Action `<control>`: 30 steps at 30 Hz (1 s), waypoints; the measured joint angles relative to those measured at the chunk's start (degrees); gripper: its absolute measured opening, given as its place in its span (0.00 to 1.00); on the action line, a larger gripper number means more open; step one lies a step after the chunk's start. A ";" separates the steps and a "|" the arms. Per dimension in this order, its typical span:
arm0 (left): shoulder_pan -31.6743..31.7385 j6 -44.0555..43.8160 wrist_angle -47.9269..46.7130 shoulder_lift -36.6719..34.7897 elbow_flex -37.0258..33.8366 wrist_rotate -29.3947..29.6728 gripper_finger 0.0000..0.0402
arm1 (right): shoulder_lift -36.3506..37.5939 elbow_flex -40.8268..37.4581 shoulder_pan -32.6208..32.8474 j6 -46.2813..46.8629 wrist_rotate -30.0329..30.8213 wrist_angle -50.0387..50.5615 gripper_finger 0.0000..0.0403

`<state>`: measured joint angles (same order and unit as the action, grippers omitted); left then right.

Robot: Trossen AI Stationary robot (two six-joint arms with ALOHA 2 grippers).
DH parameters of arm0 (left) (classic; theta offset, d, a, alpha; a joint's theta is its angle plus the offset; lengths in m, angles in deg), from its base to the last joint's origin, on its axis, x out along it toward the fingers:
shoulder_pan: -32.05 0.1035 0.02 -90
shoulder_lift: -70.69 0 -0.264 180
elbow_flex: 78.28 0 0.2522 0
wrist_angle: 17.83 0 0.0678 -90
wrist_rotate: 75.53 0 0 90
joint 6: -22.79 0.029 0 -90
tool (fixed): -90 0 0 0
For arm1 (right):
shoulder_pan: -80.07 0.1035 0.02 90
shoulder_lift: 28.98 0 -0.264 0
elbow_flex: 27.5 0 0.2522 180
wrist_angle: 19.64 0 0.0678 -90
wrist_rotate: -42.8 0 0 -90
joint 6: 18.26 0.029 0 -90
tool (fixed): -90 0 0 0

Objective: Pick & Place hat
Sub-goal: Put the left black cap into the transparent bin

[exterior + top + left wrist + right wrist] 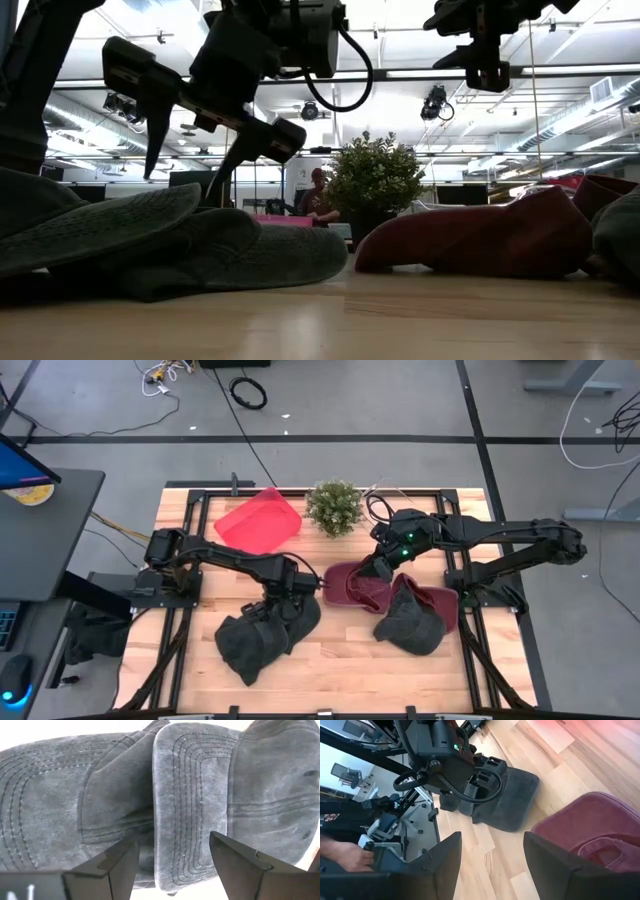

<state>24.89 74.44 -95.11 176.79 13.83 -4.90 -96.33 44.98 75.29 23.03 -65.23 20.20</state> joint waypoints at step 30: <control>-0.46 -8.50 -13.97 -2.68 0.11 2.47 0.03 | 0.02 -0.02 -0.02 -1.26 -1.01 0.08 0.54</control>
<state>24.44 65.94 -109.08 174.10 13.94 -2.43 -96.31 44.96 75.27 21.76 -66.24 20.28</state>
